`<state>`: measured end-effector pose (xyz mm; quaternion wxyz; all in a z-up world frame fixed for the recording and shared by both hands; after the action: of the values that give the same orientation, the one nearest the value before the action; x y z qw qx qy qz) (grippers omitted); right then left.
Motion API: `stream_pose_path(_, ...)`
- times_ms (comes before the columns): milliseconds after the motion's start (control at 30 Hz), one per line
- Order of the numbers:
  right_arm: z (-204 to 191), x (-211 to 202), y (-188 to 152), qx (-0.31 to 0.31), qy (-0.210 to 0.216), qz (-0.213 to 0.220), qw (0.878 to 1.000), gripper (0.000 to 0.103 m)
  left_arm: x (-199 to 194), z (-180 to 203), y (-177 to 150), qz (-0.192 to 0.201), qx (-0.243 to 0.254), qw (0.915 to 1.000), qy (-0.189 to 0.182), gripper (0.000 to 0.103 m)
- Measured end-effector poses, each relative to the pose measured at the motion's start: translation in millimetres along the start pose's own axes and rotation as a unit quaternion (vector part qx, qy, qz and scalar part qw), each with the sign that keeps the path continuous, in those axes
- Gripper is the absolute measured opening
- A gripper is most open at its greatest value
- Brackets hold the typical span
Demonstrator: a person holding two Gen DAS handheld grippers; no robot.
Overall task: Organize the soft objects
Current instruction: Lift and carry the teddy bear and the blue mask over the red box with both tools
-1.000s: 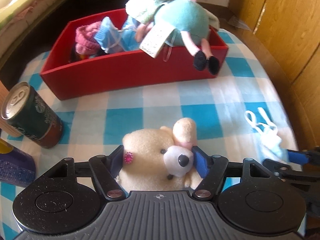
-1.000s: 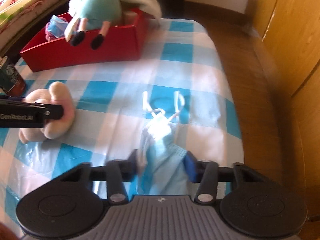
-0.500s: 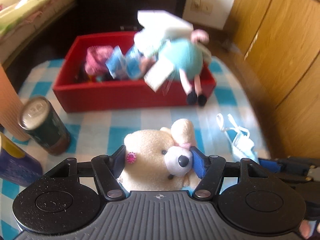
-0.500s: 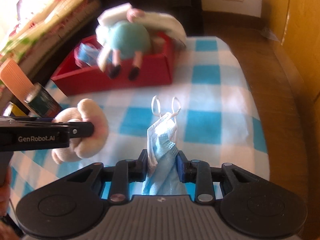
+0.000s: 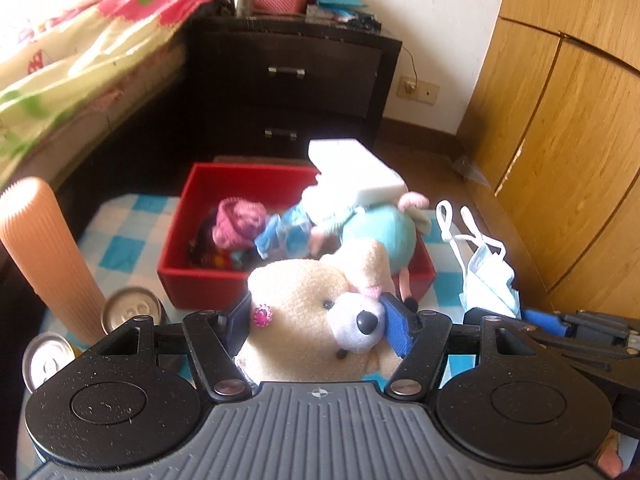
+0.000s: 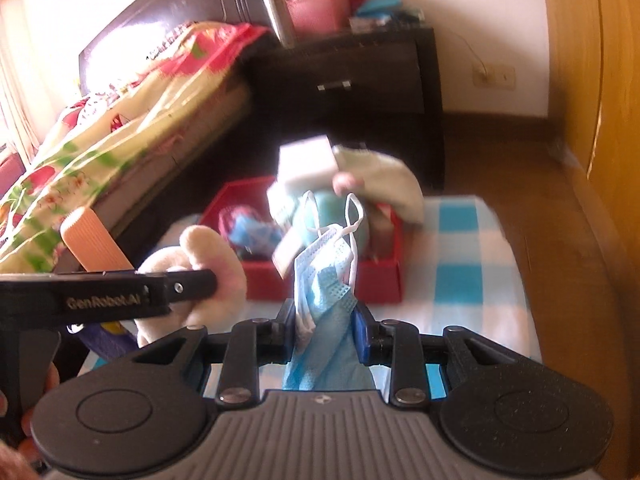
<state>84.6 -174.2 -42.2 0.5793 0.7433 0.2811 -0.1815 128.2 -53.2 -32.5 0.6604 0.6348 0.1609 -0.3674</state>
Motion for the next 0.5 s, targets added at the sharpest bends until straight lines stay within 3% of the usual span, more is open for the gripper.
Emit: stream_pose_path(500, -20.2, 21.0, 52.4, -0.062, -0.023, 0.043, 0.997, 0.007, 11.9, -14.7, 41.1, 0.034, -0.023, 0.9989, 0.023, 0.066)
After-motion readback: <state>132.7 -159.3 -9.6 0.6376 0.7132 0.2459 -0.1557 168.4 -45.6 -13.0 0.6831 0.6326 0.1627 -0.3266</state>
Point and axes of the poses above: each gripper's, at about its wrist camera, not at the fingertips, and x roughly the way its jaws point, z to its right, y to its top, the point moved 10 cm from there along x, roughly the way its jaws point, and after that the axes turned 2 degrees about z, right-handed, at the moved point
